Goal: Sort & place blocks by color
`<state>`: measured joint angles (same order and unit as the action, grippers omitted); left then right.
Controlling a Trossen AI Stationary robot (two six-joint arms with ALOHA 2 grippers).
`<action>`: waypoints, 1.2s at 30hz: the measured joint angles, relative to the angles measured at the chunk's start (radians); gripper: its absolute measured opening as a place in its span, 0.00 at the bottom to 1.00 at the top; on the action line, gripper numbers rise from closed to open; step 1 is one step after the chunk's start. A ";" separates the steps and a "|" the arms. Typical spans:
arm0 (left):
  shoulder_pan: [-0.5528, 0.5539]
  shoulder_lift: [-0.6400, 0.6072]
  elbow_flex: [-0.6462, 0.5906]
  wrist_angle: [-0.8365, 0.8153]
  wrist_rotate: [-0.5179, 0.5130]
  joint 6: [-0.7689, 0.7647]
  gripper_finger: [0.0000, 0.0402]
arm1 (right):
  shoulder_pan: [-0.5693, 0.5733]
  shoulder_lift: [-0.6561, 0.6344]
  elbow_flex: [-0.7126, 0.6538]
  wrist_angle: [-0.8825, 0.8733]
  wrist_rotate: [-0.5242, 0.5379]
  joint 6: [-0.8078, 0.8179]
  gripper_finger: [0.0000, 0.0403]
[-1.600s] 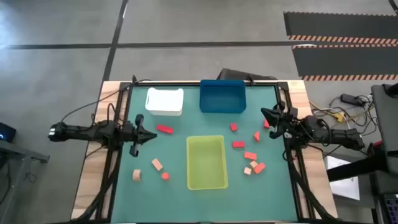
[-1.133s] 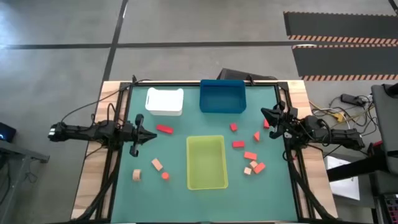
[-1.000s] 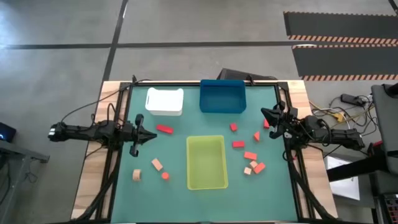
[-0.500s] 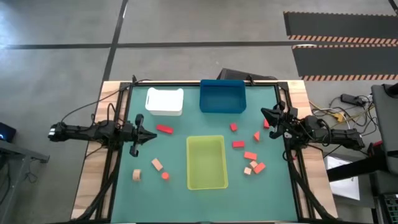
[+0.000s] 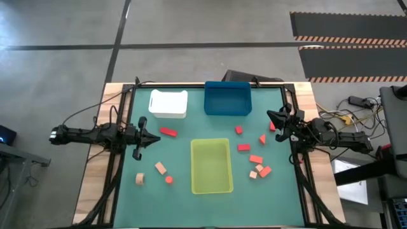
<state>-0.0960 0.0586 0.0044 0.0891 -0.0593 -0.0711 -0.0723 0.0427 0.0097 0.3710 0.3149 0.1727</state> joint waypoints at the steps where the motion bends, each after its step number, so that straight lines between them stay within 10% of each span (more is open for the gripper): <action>1: 0.000 0.000 0.000 0.000 0.000 0.000 0.00 | 0.000 0.000 0.000 0.000 0.000 0.000 0.02; 32: 0.001 0.000 0.000 -0.001 -0.004 0.008 0.00 | 0.000 0.000 0.000 0.000 0.000 0.000 0.02; 36: 0.009 -0.008 0.000 -0.033 -0.066 0.335 0.00 | 0.000 0.000 0.000 0.001 0.000 0.000 0.02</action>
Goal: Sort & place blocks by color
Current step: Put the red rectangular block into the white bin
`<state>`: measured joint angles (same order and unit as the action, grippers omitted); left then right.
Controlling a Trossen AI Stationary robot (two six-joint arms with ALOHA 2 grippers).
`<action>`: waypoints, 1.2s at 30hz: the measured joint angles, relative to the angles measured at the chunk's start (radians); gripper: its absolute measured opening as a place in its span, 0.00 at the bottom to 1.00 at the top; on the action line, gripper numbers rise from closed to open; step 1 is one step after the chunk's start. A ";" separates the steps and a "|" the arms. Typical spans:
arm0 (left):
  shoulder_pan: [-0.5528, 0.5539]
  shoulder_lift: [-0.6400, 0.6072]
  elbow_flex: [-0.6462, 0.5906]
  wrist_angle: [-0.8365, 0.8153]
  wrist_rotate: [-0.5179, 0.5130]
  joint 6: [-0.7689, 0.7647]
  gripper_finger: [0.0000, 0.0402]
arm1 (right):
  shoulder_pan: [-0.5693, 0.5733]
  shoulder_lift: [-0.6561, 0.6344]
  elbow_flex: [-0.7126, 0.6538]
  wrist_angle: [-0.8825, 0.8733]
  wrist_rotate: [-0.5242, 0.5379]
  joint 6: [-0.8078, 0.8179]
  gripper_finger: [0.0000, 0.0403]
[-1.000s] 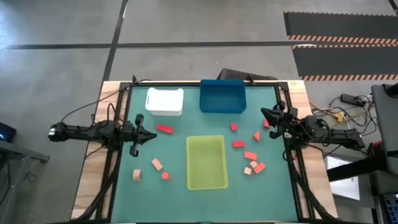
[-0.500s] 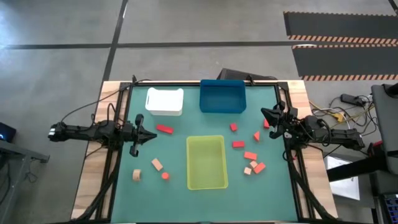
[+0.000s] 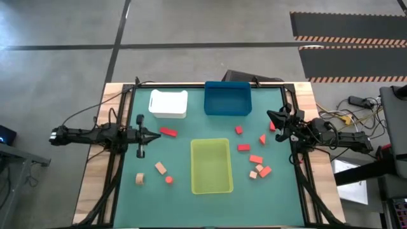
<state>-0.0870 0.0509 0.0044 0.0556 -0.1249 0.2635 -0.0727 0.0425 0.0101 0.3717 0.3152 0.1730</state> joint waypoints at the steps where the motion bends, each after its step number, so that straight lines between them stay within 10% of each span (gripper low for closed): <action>1: 0.000 0.009 0.000 0.005 0.000 0.073 0.00 | 0.000 0.000 0.000 0.000 0.000 0.000 0.02; 11: 0.000 0.022 0.000 0.084 -0.008 0.160 0.00 | -0.002 -0.001 0.011 0.006 0.000 0.117 0.02; 17: 0.000 0.028 0.005 0.569 -0.015 -0.024 0.00 | -0.003 0.021 0.083 0.030 0.085 0.343 0.02; 27: 0.000 0.022 0.006 1.354 -0.015 -0.134 0.00 | -0.002 0.193 0.299 0.031 0.158 0.258 0.02; 36: 0.001 0.007 0.007 1.514 -0.070 -0.285 0.00 | -0.003 0.299 0.410 0.030 0.161 0.265 0.02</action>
<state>-0.0864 0.0581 0.0116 1.5692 -0.1954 -0.0216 -0.0757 0.3411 0.4205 0.4018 0.4760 0.4379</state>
